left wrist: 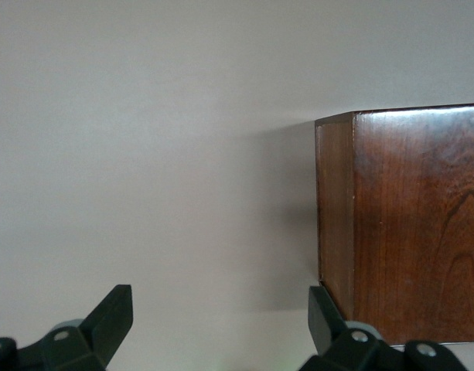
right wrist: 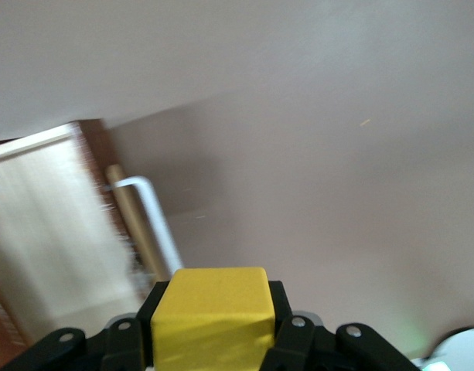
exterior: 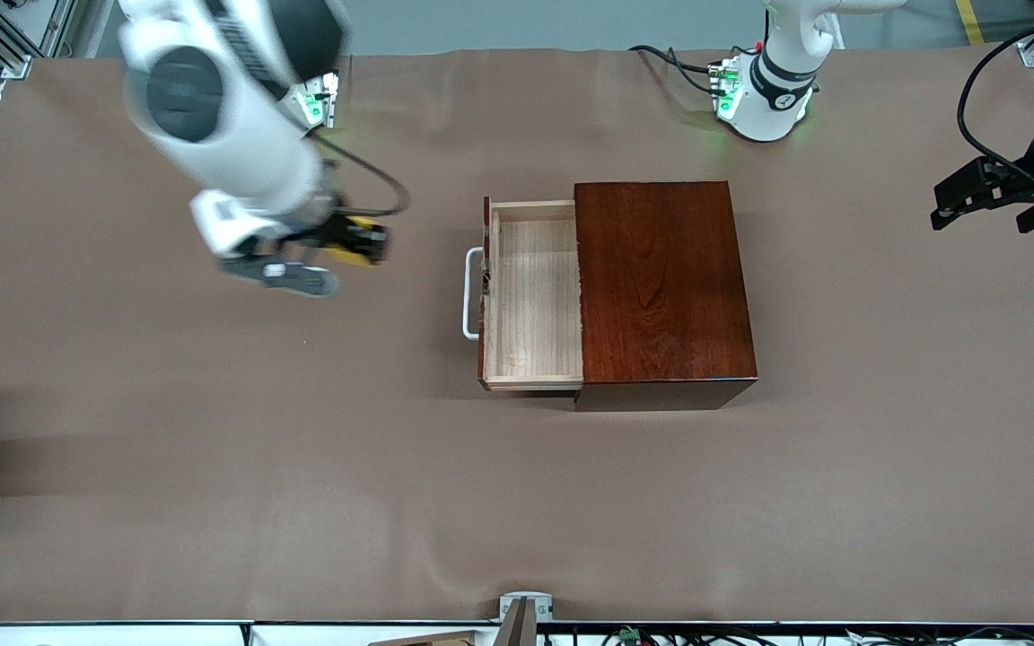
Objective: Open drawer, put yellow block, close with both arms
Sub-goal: 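Carry the yellow cube with the right gripper over the open drawer, then drop the cube into the drawer and withdraw the right gripper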
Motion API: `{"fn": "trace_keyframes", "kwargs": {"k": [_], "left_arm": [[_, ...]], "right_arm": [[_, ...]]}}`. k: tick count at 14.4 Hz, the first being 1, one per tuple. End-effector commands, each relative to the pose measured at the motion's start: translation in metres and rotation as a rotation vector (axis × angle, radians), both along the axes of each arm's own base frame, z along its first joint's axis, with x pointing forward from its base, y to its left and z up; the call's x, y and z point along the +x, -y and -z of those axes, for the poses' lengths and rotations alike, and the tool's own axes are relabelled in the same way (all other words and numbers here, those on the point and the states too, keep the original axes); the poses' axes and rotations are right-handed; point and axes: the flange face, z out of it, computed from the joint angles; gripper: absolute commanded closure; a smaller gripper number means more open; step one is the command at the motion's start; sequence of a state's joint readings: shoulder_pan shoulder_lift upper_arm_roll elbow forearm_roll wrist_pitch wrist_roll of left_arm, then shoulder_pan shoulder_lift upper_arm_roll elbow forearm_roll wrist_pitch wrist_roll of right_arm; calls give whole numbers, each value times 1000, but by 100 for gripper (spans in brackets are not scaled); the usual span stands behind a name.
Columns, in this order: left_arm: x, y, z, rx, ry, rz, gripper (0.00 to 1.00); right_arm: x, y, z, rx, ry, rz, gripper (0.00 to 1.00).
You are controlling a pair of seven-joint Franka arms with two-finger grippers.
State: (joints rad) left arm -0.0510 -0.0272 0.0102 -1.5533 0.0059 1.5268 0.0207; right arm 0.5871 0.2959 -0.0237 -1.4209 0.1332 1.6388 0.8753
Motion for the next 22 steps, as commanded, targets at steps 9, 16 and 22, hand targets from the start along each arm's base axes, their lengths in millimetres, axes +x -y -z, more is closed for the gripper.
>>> {"fn": "trace_keyframes", "kwargs": {"k": [9,16,22], "left_arm": [[-1,-14,3,-19,-45,-14,0],[2,-13,11,-18,-61,-19,0],[14,-4,25,-9,-81,-4,0]], "right_arm": [[14,-155,135,107,161,108,100],[25,-163,190,116,211,120,47],[21,-159,150,118,202,110,0]]}}
